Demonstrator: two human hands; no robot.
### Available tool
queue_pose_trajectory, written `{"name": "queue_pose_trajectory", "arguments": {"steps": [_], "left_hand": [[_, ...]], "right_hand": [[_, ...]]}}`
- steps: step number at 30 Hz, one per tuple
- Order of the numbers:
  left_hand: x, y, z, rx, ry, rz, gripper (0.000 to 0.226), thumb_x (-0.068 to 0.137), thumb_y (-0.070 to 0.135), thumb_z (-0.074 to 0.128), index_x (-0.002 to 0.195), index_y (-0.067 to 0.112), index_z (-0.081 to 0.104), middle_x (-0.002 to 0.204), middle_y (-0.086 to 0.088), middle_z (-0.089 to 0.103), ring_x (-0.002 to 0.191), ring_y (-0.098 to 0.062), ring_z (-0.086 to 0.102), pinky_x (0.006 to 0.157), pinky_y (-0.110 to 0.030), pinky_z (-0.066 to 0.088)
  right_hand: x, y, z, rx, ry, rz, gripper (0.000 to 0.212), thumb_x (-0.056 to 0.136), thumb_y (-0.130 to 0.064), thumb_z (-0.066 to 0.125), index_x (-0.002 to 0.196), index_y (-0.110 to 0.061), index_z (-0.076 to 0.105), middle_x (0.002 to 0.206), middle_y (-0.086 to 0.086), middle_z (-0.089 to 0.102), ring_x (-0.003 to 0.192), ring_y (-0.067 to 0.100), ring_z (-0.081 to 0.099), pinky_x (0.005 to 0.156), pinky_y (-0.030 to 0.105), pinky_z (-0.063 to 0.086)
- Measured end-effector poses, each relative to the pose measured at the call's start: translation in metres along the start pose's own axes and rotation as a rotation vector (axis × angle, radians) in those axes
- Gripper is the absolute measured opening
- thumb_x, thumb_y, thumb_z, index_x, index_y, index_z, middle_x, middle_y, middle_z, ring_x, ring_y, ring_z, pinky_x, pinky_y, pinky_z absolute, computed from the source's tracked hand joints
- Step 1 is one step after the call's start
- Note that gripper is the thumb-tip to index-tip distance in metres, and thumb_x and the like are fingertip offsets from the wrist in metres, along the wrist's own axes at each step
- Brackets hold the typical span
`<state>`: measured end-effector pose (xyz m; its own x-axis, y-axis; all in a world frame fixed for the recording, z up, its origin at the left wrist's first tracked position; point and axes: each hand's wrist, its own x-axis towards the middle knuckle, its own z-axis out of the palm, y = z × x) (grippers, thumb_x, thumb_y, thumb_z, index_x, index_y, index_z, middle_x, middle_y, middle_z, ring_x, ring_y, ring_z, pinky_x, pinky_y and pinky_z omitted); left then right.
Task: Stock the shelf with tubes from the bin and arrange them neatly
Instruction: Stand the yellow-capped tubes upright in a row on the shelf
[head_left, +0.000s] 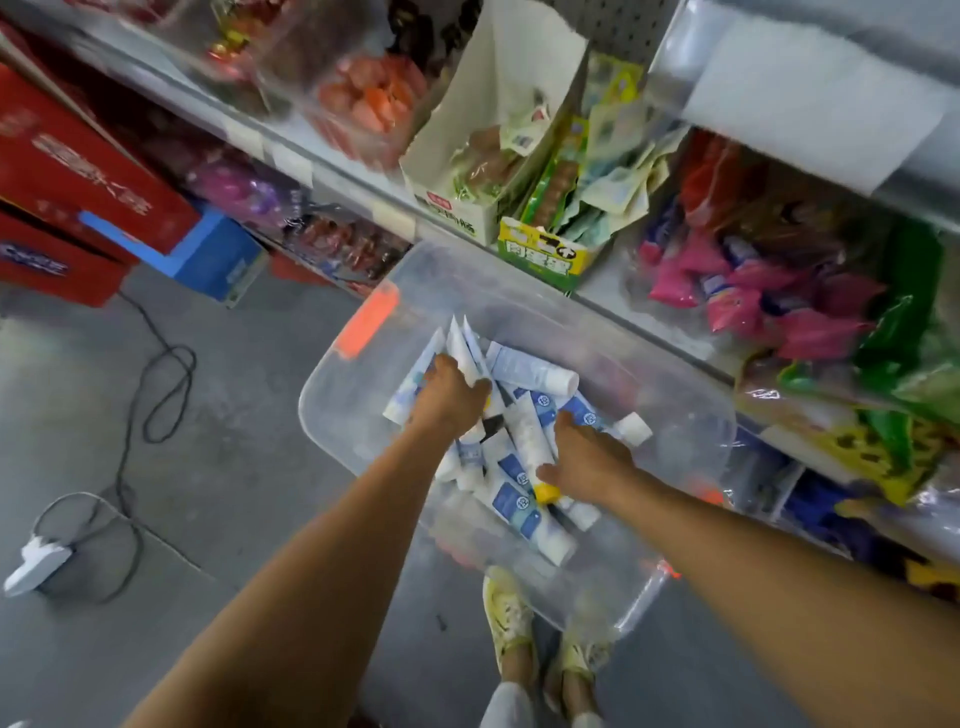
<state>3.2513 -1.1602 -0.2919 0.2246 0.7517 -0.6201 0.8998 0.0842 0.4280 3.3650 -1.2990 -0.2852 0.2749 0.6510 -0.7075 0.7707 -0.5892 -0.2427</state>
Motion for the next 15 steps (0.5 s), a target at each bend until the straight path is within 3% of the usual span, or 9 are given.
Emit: {"name": "queue_pose_trajectory", "arguments": {"steps": [2,5,8,12,14,15], "left_hand": [[0.011,0.002,0.016,0.076,0.062,0.014,0.072,0.093,0.045,0.055,0.14,-0.002,0.028,0.144,-0.02,0.038,0.131,-0.037,0.04,0.104,-0.044,0.034],[0.023,0.002,0.036,0.185,0.085,-0.005,0.086,0.091,0.05,0.055,0.147,0.0,0.013,0.152,-0.019,0.025,0.136,-0.037,0.036,0.104,-0.045,0.035],[0.031,-0.003,0.047,0.238,0.106,0.021,0.079,0.091,0.035,0.059,0.147,0.003,0.013,0.148,-0.017,0.027,0.129,-0.037,0.044,0.096,-0.044,0.042],[0.038,-0.009,0.049,0.109,0.058,-0.04,0.076,0.091,0.019,0.057,0.149,0.007,0.008,0.149,-0.022,0.024,0.123,-0.043,0.047,0.095,-0.046,0.044],[0.037,-0.011,0.044,-0.058,0.034,-0.141,0.075,0.092,0.021,0.055,0.148,0.009,0.007,0.149,-0.023,0.025,0.123,-0.046,0.045,0.092,-0.05,0.05],[0.034,-0.01,0.041,-0.175,0.017,-0.208,0.074,0.092,0.023,0.054,0.148,0.01,0.007,0.148,-0.021,0.027,0.122,-0.046,0.046,0.084,-0.052,0.055]], "right_hand": [[0.013,-0.002,0.021,-0.063,0.03,0.017,0.08,0.091,-0.045,0.054,0.147,-0.002,0.014,0.134,0.017,0.052,0.116,0.035,0.056,0.08,0.036,0.043],[0.026,-0.003,0.047,-0.148,0.074,0.016,0.087,0.092,-0.05,0.05,0.15,-0.002,0.005,0.131,0.016,0.054,0.113,0.033,0.058,0.083,0.037,0.045],[0.034,-0.002,0.063,-0.164,0.126,0.024,0.088,0.092,-0.048,0.052,0.15,-0.006,0.001,0.129,0.014,0.054,0.106,0.031,0.061,0.078,0.036,0.047],[0.036,-0.007,0.076,-0.201,0.197,-0.025,0.079,0.094,-0.029,0.051,0.149,-0.001,0.002,0.114,0.014,0.063,0.096,0.03,0.065,0.067,0.033,0.041],[0.034,-0.006,0.072,-0.181,0.163,0.006,0.081,0.091,-0.031,0.055,0.148,-0.001,0.005,0.115,0.014,0.064,0.099,0.031,0.064,0.07,0.034,0.042],[0.033,-0.004,0.068,-0.148,0.133,0.037,0.082,0.089,-0.038,0.057,0.147,-0.001,0.011,0.117,0.014,0.063,0.102,0.032,0.063,0.074,0.035,0.043]]}}
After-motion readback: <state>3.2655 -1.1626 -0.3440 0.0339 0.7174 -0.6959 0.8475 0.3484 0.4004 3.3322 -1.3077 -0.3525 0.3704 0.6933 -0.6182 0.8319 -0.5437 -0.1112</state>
